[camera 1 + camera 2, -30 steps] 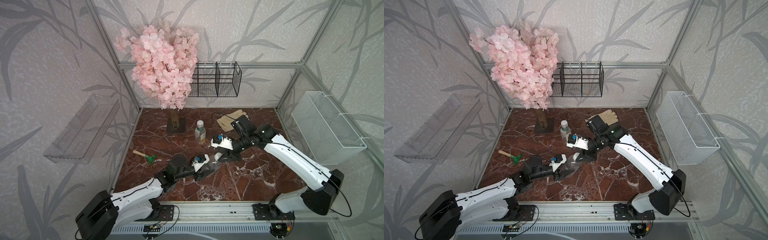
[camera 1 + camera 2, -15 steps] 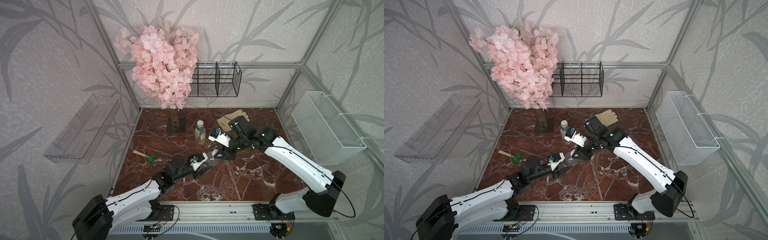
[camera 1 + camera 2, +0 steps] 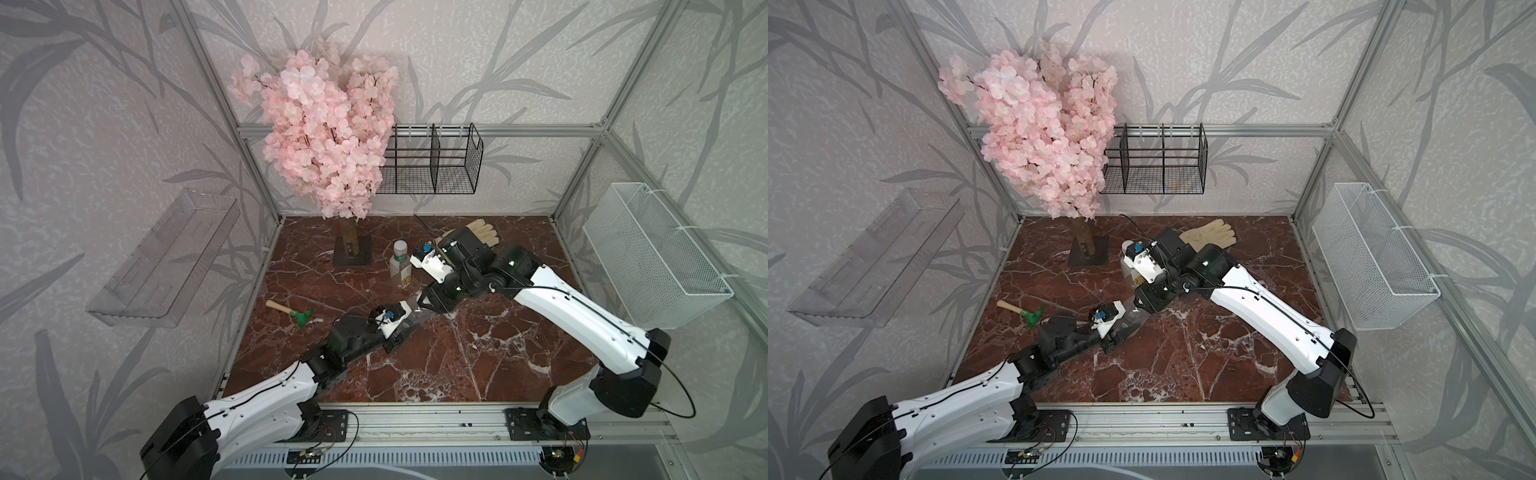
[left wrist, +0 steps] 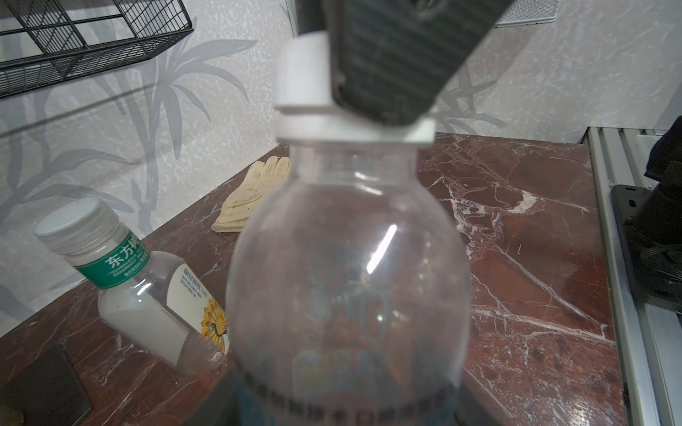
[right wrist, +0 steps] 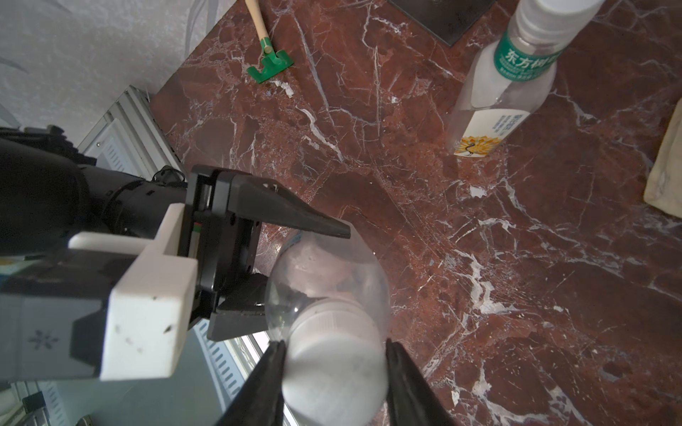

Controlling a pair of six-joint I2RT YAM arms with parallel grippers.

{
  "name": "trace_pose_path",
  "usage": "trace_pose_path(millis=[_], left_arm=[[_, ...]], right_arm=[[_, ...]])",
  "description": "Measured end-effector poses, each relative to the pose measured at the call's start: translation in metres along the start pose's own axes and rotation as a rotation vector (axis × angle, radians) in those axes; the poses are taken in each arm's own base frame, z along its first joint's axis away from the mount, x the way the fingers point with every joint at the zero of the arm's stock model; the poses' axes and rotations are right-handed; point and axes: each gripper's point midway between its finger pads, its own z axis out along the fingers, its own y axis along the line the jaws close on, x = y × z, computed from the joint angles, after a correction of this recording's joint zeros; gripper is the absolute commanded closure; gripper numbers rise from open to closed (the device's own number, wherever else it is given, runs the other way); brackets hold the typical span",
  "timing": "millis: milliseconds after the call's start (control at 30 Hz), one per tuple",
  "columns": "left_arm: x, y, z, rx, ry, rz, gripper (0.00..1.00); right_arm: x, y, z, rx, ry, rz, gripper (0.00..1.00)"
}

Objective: Screw on the bottle caps
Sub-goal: Screw the bottle cap onto the plastic bottle.

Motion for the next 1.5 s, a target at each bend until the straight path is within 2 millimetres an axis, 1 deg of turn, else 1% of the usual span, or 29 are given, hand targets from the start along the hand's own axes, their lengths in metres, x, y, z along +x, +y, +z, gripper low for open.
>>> trace_pose_path(millis=[233, 533, 767, 1000, 1067, 1100, 1200, 1300, 1333, 1367, 1400, 1500], left_arm=[[-0.001, 0.012, -0.002, -0.070, 0.004, 0.000, 0.44], [0.000, 0.022, -0.005, -0.133, 0.012, 0.000, 0.44], [0.002, 0.029, -0.007, -0.174, 0.023, -0.001, 0.44], [0.004, 0.029, -0.007, -0.178, 0.028, -0.001, 0.44], [0.004, 0.029, -0.007, -0.179, 0.028, -0.001, 0.44], [0.004, 0.029, -0.007, -0.178, 0.029, -0.001, 0.44], [0.005, 0.029, -0.008, -0.179, 0.028, -0.001, 0.44], [0.004, 0.029, -0.009, -0.182, 0.024, 0.000, 0.44], [0.002, 0.032, -0.010, -0.194, 0.015, -0.001, 0.44], [-0.001, 0.034, -0.011, -0.205, 0.002, -0.002, 0.44], [-0.006, 0.036, -0.012, -0.214, -0.016, -0.003, 0.44], [-0.016, 0.038, -0.014, -0.223, -0.056, -0.006, 0.44]], right_arm=[[-0.012, 0.001, 0.003, 0.060, 0.019, 0.173, 1.00], [-0.021, 0.003, 0.008, 0.137, 0.044, 0.348, 0.99], [-0.025, 0.003, 0.012, 0.158, 0.066, 0.411, 0.95], [-0.025, 0.003, 0.014, 0.161, 0.072, 0.422, 0.88], [-0.025, 0.003, 0.014, 0.161, 0.071, 0.422, 0.83], [-0.025, 0.004, 0.014, 0.160, 0.072, 0.422, 0.78], [-0.025, 0.004, 0.014, 0.155, 0.074, 0.416, 0.58], [-0.027, 0.006, 0.015, 0.147, 0.067, 0.400, 0.40], [-0.023, 0.007, 0.015, 0.145, 0.084, 0.392, 0.34], [-0.021, 0.008, 0.015, 0.143, 0.095, 0.371, 0.32], [-0.018, 0.009, 0.016, 0.141, 0.108, 0.357, 0.26], [-0.015, 0.014, 0.013, 0.127, 0.118, 0.280, 0.14]])
